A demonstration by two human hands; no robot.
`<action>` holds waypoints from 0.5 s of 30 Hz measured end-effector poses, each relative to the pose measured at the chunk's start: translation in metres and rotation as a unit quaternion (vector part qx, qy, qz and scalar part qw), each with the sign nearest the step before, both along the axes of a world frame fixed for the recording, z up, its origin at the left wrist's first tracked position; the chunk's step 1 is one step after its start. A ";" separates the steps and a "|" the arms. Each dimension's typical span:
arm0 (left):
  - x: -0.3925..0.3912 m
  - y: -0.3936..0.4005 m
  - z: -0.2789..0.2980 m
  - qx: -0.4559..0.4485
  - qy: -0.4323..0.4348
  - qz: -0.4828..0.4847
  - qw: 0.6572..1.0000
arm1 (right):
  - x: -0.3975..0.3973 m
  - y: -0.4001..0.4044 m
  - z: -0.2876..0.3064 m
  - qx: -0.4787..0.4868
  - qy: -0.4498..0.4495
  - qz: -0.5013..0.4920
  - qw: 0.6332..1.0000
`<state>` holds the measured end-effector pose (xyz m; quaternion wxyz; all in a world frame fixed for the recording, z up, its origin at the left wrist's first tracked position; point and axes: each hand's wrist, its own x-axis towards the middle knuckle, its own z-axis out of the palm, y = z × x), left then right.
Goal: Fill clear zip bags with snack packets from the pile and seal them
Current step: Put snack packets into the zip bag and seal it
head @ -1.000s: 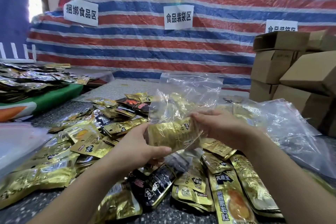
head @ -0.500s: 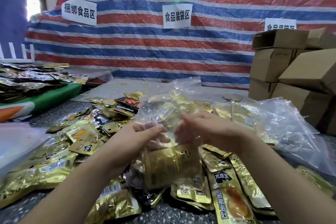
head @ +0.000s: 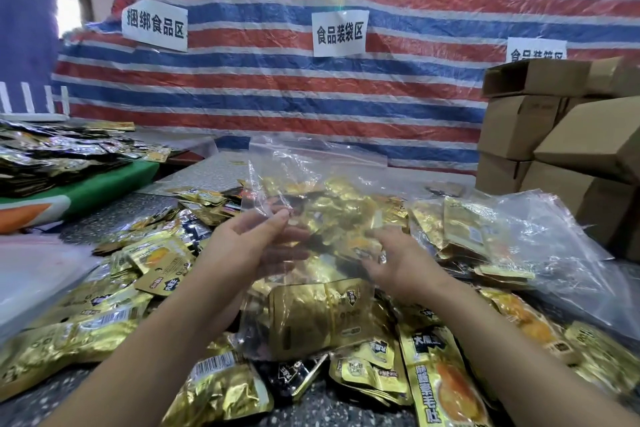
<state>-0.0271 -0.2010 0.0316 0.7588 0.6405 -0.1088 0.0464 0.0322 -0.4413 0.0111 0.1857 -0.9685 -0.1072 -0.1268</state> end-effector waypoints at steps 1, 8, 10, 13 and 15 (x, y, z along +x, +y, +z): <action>0.000 0.000 0.001 -0.005 0.000 0.007 1.000 | 0.001 0.002 -0.003 -0.014 0.014 0.007 1.000; 0.000 0.002 0.002 -0.024 -0.008 0.031 0.999 | 0.019 0.014 -0.011 -0.155 0.075 -0.006 0.985; 0.000 0.002 0.001 -0.019 -0.009 0.037 0.999 | 0.020 0.014 -0.012 -0.163 0.063 -0.010 0.985; -0.001 0.001 0.001 -0.001 -0.018 0.050 0.999 | 0.014 0.007 -0.010 -0.130 0.056 0.002 0.990; -0.001 0.002 0.002 0.009 -0.022 0.062 0.998 | 0.008 0.005 -0.007 -0.100 0.049 0.022 0.994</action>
